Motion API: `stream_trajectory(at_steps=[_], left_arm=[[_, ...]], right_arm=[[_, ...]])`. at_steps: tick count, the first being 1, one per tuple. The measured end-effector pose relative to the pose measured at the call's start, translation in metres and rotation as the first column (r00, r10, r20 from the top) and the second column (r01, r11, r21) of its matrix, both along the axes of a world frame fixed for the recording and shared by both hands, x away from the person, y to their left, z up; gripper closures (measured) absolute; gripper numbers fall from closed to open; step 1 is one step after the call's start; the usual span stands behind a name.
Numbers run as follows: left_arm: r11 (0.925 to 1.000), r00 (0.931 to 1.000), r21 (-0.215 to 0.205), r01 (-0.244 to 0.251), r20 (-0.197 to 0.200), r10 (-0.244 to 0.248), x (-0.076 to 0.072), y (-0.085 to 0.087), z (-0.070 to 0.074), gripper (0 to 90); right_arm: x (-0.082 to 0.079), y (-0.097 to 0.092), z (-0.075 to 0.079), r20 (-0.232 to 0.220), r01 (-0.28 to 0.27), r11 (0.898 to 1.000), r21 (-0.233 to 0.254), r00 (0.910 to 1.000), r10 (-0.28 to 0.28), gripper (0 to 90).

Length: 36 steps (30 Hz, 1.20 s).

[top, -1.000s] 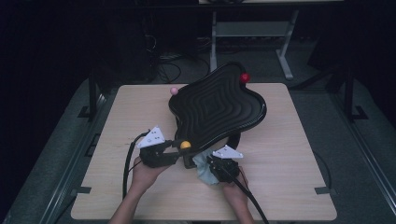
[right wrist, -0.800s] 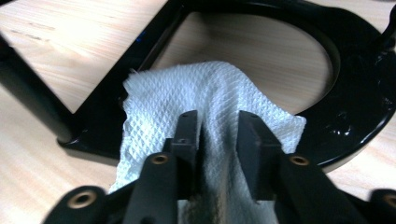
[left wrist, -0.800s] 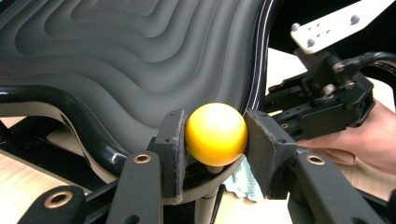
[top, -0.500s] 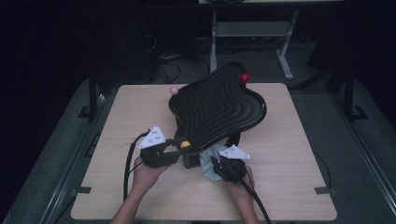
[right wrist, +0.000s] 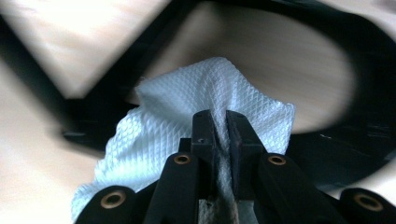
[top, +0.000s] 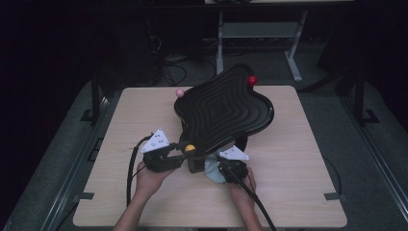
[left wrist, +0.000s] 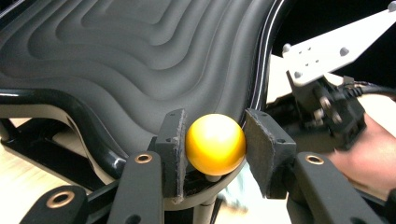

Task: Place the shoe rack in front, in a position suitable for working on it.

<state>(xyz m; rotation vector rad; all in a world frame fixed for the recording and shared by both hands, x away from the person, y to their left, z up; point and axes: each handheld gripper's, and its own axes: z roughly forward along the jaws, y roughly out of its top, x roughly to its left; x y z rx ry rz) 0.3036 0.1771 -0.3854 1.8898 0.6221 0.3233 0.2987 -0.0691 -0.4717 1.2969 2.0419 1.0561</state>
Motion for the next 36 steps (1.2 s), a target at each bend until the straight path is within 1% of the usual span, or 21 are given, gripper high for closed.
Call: stream_trajectory(at_steps=[1,3,4,10,12,13,14,16,17,18,19,20,22,23,24,28,29,33,34,35,36], left_arm=[[1.0000,1.0000,0.001,-0.003,0.000,0.003,0.000,0.000,0.000,59.4],[0.9996,0.9996,0.010,-0.025,0.010,0.025,0.000,0.001,0.000,59.3],[0.9987,0.9987,0.016,-0.049,0.017,0.049,0.002,0.005,0.000,59.1],[0.9969,0.9969,-0.009,-0.078,-0.005,0.078,0.006,0.016,-0.001,59.7],[0.9963,0.9963,0.000,-0.086,0.003,0.086,0.005,0.015,0.000,59.6],[0.9963,0.9963,0.000,-0.086,0.003,0.086,0.005,0.015,0.000,59.4],[0.9963,0.9963,0.002,-0.086,0.004,0.086,0.005,0.014,0.000,59.4],[0.9963,0.9963,-0.001,-0.086,0.000,0.086,0.005,0.014,0.000,59.1],[0.9963,0.9963,-0.001,-0.086,0.000,0.086,0.005,0.014,0.000,58.9],[0.9963,0.9963,-0.001,-0.086,0.001,0.086,0.005,0.014,0.000,58.9],[0.9957,0.9957,0.001,-0.093,0.002,0.093,0.006,0.014,0.000,59.0],[0.9953,0.9953,0.003,-0.096,0.001,0.096,0.006,0.015,0.000,59.2],[0.9948,0.9948,-0.004,-0.102,-0.006,0.102,0.007,0.018,0.000,59.5],[0.9948,0.9948,-0.004,-0.102,-0.006,0.102,0.007,0.018,0.000,59.6],[0.9946,0.9946,-0.010,-0.103,-0.009,0.103,0.008,0.020,-0.001,59.7],[0.9928,0.9928,-0.002,-0.120,-0.001,0.120,0.007,0.019,0.000,59.7],[0.9894,0.9894,0.006,-0.145,0.007,0.145,0.006,0.019,0.000,58.8],[0.9846,0.9847,0.016,-0.174,0.014,0.174,0.008,0.021,0.000,58.8],[0.9824,0.9825,0.014,-0.186,0.010,0.186,0.008,0.023,0.000,59.0],[0.9828,0.9828,0.007,-0.184,0.002,0.184,0.010,0.026,0.000,59.6],[0.9842,0.9841,-0.002,-0.177,-0.011,0.177,0.011,0.028,0.000,59.7]], right_arm=[[0.002,-0.005,-0.002,-0.012,0.007,0.999,0.050,0.9999,-0.006,83.1],[0.001,-0.002,-0.002,-0.003,0.010,0.999,0.036,0.9999,-0.010,83.2],[-0.004,0.008,-0.002,0.001,-0.012,1.000,0.026,0.9999,0.012,83.4],[-0.006,0.022,0.000,-0.008,-0.092,0.996,0.023,0.9957,0.092,83.4],[-0.002,0.016,0.000,0.010,-0.048,0.998,-0.035,0.9988,0.049,83.3],[0.002,0.010,0.000,0.012,-0.021,0.999,-0.041,0.9997,0.021,83.3],[0.002,0.010,0.000,0.012,-0.021,0.999,-0.041,0.9997,0.021,83.3],[0.009,-0.003,0.000,0.012,0.030,0.999,-0.030,0.9995,-0.029,83.3],[0.011,-0.009,-0.001,-0.006,0.044,0.999,0.017,0.9990,-0.044,83.3],[0.011,-0.009,-0.001,-0.006,0.044,0.999,0.017,0.9990,-0.044,83.3],[0.006,-0.002,-0.002,0.004,0.028,1.000,0.012,0.9996,-0.028,83.2],[0.004,0.002,-0.002,0.002,-0.015,0.999,0.035,0.9999,0.015,83.2],[-0.001,0.010,-0.002,0.013,-0.062,0.998,0.002,0.9980,0.062,83.2],[-0.001,0.010,-0.001,0.008,-0.072,0.997,0.002,0.9974,0.072,83.1],[0.000,0.008,-0.001,0.002,-0.077,0.997,0.013,0.9971,0.077,83.1],[0.005,-0.001,-0.001,0.017,-0.016,0.999,-0.031,0.9997,0.017,83.1],[0.009,-0.009,-0.002,0.026,-0.003,1.000,-0.022,0.9997,0.004,83.3],[0.005,-0.004,-0.003,0.013,0.002,1.000,0.010,0.9999,-0.002,83.7],[0.002,-0.001,-0.002,0.005,-0.030,0.999,0.026,0.9995,0.030,83.8],[-0.003,0.006,-0.001,0.014,-0.085,0.996,-0.012,0.9962,0.085,83.7],[-0.004,0.007,-0.001,0.016,-0.096,0.995,-0.022,0.9952,0.097,83.6]])
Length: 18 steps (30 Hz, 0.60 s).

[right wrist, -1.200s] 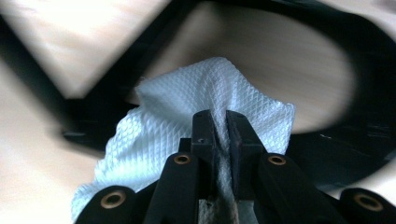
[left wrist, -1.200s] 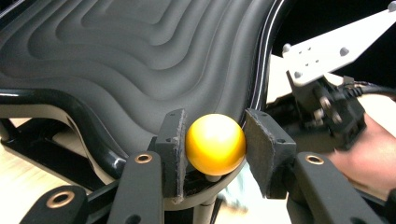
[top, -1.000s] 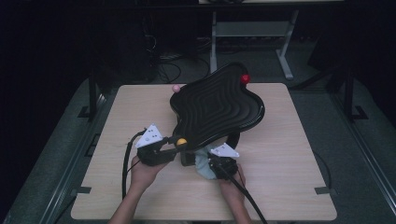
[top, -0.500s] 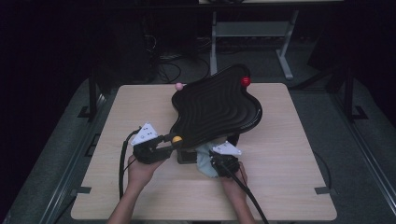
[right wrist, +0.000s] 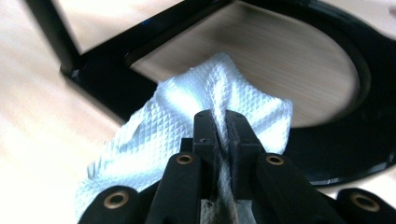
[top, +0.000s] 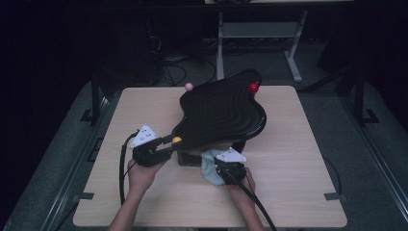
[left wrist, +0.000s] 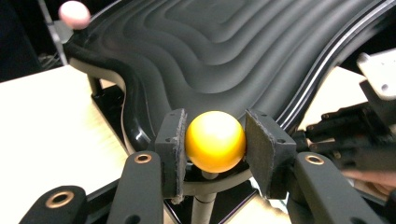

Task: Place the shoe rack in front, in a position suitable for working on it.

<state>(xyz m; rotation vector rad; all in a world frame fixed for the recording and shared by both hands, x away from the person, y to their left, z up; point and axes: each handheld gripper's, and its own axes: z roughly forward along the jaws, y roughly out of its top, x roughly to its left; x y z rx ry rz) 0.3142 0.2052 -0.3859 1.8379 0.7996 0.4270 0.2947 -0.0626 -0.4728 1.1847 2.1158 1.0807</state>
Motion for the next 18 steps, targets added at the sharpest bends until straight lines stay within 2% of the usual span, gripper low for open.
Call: stream_trajectory(at_steps=[1,3,4,5,6,7,8,9,13,15,16,18], left_arm=[[1.0000,1.0000,-0.006,0.001,-0.003,-0.001,0.000,0.001,0.000,59.7],[1.0000,1.0000,-0.005,-0.002,-0.004,0.002,0.000,0.001,0.000,59.7],[1.0000,1.0000,-0.005,-0.001,-0.004,0.001,0.000,0.001,0.000,59.7],[1.0000,1.0000,-0.006,0.000,-0.005,0.000,0.000,0.001,0.000,59.7],[1.0000,1.0000,-0.007,0.000,-0.004,0.000,0.000,0.001,0.000,59.7],[0.9999,0.9999,-0.013,0.006,-0.009,-0.006,0.000,0.000,-0.001,59.7],[0.9997,0.9998,-0.016,0.017,-0.011,-0.017,0.000,0.000,-0.001,59.6],[0.9996,0.9997,-0.017,0.023,-0.013,-0.023,0.000,-0.001,-0.001,59.6],[0.9995,0.9995,-0.004,0.031,-0.010,-0.031,0.000,-0.005,-0.001,59.6],[0.9995,0.9995,-0.003,0.031,-0.009,-0.031,-0.001,-0.006,-0.001,59.7],[0.9994,0.9994,-0.005,0.033,-0.011,-0.033,-0.001,-0.005,-0.001,59.6],[0.9995,0.9994,-0.007,0.032,-0.013,-0.032,-0.001,-0.005,-0.001,59.6]], right_arm=[[0.001,-0.003,0.000,0.002,0.002,1.000,-0.001,1.0000,-0.002,83.6],[0.007,-0.013,0.000,0.032,0.063,0.997,-0.051,0.9976,-0.061,83.5],[0.011,-0.021,0.000,0.033,0.099,0.994,-0.050,0.9947,-0.097,83.5],[0.011,-0.021,0.000,0.033,0.099,0.994,-0.050,0.9947,-0.097,83.5],[0.020,-0.039,-0.002,0.049,0.172,0.984,-0.042,0.9842,-0.170,83.3],[0.020,-0.039,-0.002,0.049,0.172,0.984,-0.042,0.9842,-0.170,83.3],[0.024,-0.048,-0.003,0.052,0.179,0.984,-0.002,0.9825,-0.179,83.3],[0.027,-0.052,-0.003,0.049,0.191,0.981,0.017,0.9802,-0.192,83.3],[0.035,-0.052,-0.003,0.071,0.198,0.980,-0.020,0.9781,-0.196,83.2],[0.040,-0.056,-0.002,0.063,0.213,0.977,-0.007,0.9752,-0.212,83.0],[0.044,-0.060,-0.001,0.074,0.242,0.970,-0.011,0.9679,-0.240,83.0],[0.047,-0.063,-0.001,0.044,0.247,0.969,0.027,0.9677,-0.248,83.1]])
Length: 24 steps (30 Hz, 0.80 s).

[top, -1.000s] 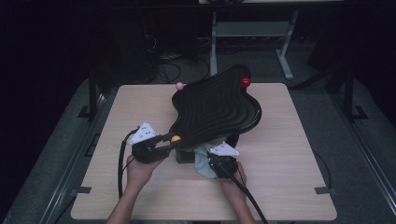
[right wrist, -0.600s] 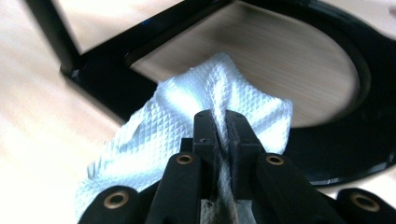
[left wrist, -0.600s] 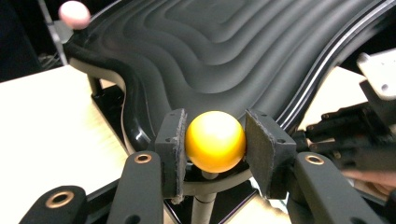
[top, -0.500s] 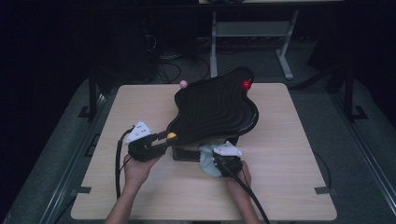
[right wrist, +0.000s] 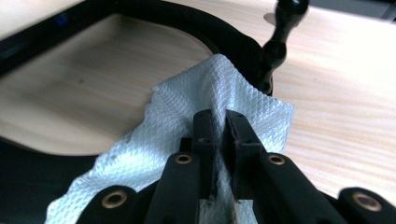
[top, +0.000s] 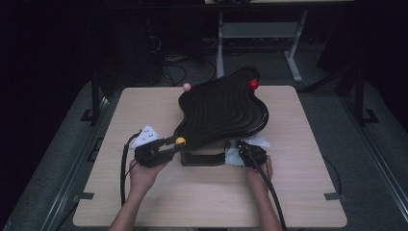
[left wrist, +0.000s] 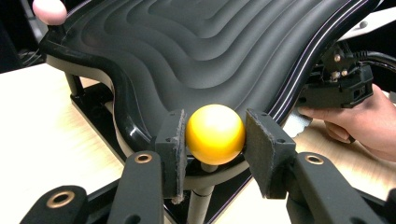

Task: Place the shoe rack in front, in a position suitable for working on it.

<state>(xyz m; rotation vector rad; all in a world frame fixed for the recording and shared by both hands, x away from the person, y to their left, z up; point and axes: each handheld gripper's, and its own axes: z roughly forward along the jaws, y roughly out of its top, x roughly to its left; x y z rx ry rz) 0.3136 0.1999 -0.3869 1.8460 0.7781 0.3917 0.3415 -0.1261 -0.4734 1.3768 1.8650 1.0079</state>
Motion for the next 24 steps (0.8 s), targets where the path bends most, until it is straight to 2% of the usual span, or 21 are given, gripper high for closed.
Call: stream_trajectory(at_steps=[2,4,5,6,9,11,14,17,21,24], left_arm=[[1.0000,1.0000,-0.006,0.001,-0.004,-0.001,0.000,0.000,0.000,59.6],[1.0000,1.0000,-0.008,0.000,-0.004,0.000,0.000,0.000,-0.001,59.7],[0.9999,1.0000,-0.011,0.001,-0.005,-0.001,0.000,0.000,-0.001,59.7],[0.9999,1.0000,-0.016,0.002,-0.008,-0.002,0.000,0.000,-0.002,59.7],[0.9998,0.9999,-0.017,0.006,-0.011,-0.007,0.000,-0.001,-0.002,59.7],[0.9999,0.9999,-0.014,0.009,-0.010,-0.009,0.000,-0.002,-0.002,59.8],[0.9997,0.9999,-0.021,0.011,-0.013,-0.011,0.000,-0.003,-0.002,59.9],[0.9998,0.9999,-0.020,0.008,-0.012,-0.008,-0.001,-0.003,-0.002,59.9],[0.9997,0.9999,-0.021,0.010,-0.012,-0.010,-0.001,-0.003,-0.002,59.9],[0.9994,0.9997,-0.025,0.022,-0.014,-0.022,-0.001,-0.003,-0.003,59.9]], right_arm=[[-0.002,0.001,0.000,-0.011,0.001,1.000,0.008,0.9999,0.000,83.2],[-0.007,0.003,-0.001,-0.025,-0.022,0.998,0.051,0.9994,0.023,83.3],[-0.007,0.003,-0.001,-0.025,-0.022,0.998,0.051,0.9994,0.023,83.3],[-0.013,0.010,-0.002,-0.038,-0.071,0.997,0.034,0.9967,0.072,83.3],[-0.016,0.012,-0.001,-0.054,-0.078,0.996,0.034,0.9954,0.080,83.3],[-0.019,0.013,0.000,-0.070,-0.086,0.995,0.056,0.9935,0.089,83.3],[-0.029,0.027,0.000,-0.076,-0.135,0.988,0.068,0.9872,0.140,83.2],[-0.034,0.037,0.001,-0.087,-0.161,0.984,0.081,0.9820,0.168,83.2],[-0.041,0.058,0.001,-0.082,-0.235,0.969,0.081,0.9670,0.241,83.1],[-0.042,0.060,0.002,-0.089,-0.247,0.966,0.078,0.9631,0.254,83.1]])
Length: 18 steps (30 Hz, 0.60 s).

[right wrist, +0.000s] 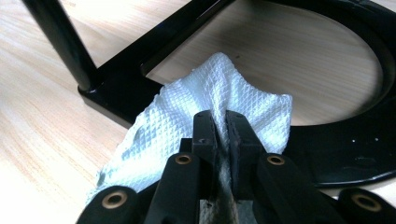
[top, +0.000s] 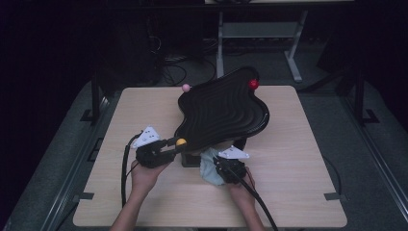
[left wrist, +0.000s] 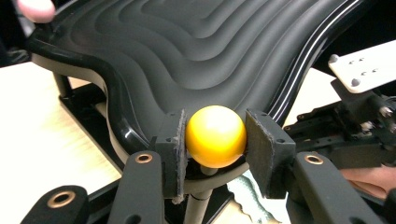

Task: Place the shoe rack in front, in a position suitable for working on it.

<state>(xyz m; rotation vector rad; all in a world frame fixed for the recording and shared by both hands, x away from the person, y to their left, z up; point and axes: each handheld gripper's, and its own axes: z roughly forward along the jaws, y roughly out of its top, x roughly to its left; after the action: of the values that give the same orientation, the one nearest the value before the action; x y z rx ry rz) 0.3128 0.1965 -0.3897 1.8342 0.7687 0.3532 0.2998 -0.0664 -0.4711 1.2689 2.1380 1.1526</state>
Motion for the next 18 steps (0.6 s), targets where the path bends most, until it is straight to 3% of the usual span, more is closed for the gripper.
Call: stream_trajectory(at_steps=[2,3,4,5,8,12,18], left_arm=[[1.0000,1.0000,0.001,0.004,0.004,-0.004,0.000,-0.002,0.000,59.8],[1.0000,1.0000,0.001,0.004,0.004,-0.004,0.000,-0.002,0.000,59.8],[1.0000,1.0000,-0.001,0.003,0.002,-0.003,0.000,-0.002,0.000,59.8],[1.0000,1.0000,-0.002,0.004,0.001,-0.004,0.000,-0.002,0.000,59.8],[1.0000,1.0000,-0.001,0.004,0.002,-0.004,0.000,-0.002,0.000,59.9],[1.0000,1.0000,0.001,0.007,0.002,-0.007,0.000,-0.002,0.000,59.9],[1.0000,1.0000,-0.001,0.008,0.003,-0.008,0.000,-0.003,-0.001,59.9]], right_arm=[[-0.005,-0.005,0.000,0.052,0.038,0.999,-0.009,0.9980,-0.038,83.3],[-0.005,-0.005,0.000,0.052,0.038,0.999,-0.009,0.9980,-0.038,83.3],[-0.013,-0.007,0.001,0.087,0.049,0.999,0.015,0.9949,-0.050,83.5],[-0.013,-0.007,0.001,0.087,0.049,0.999,0.015,0.9949,-0.050,83.5],[-0.026,-0.008,0.004,0.142,0.072,0.997,0.027,0.9871,-0.075,83.6],[-0.035,-0.010,0.006,0.175,0.085,0.996,0.030,0.9806,-0.089,83.7],[-0.059,-0.020,0.004,0.225,0.112,0.989,0.095,0.9656,-0.131,83.5]])
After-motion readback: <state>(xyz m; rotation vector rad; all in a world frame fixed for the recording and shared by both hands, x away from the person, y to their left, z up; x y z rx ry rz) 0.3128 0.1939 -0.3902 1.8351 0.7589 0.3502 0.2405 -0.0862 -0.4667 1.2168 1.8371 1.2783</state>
